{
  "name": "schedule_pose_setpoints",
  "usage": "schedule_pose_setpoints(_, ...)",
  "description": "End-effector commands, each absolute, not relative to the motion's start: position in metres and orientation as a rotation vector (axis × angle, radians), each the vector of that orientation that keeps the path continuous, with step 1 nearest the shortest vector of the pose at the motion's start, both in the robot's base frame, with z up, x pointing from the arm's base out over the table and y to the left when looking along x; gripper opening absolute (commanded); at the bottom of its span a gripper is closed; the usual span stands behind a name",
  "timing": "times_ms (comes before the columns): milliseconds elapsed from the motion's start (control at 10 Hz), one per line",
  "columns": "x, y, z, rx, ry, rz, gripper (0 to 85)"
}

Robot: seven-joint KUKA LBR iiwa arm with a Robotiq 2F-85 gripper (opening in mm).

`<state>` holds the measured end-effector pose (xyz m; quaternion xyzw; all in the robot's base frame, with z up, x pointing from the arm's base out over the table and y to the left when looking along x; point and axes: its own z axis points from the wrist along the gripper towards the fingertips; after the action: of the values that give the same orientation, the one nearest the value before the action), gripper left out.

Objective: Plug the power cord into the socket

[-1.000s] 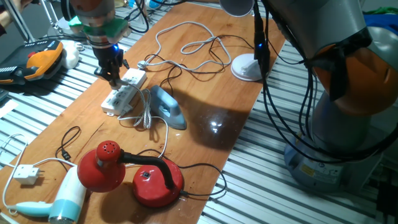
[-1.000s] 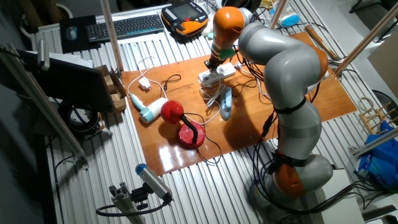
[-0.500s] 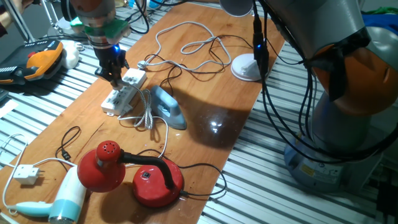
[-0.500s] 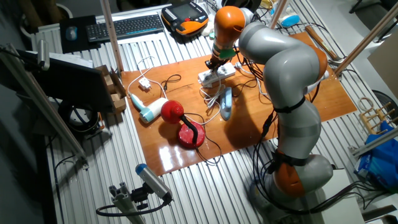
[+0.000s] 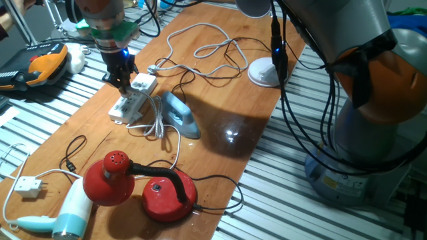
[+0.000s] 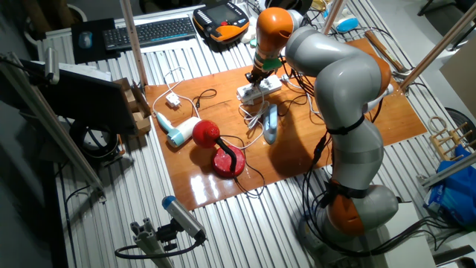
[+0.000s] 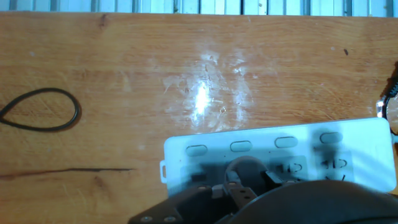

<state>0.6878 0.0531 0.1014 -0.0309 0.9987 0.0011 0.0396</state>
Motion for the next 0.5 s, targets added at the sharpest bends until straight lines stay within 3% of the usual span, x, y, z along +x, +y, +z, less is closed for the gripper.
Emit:
schedule_pose_setpoints(0, 0.6873, 0.0526, 0.1003, -0.097, 3.066, 0.008, 0.0)
schedule_pose_setpoints(400, 0.6836, 0.0499, 0.0942, -0.106, 3.068, 0.027, 0.0)
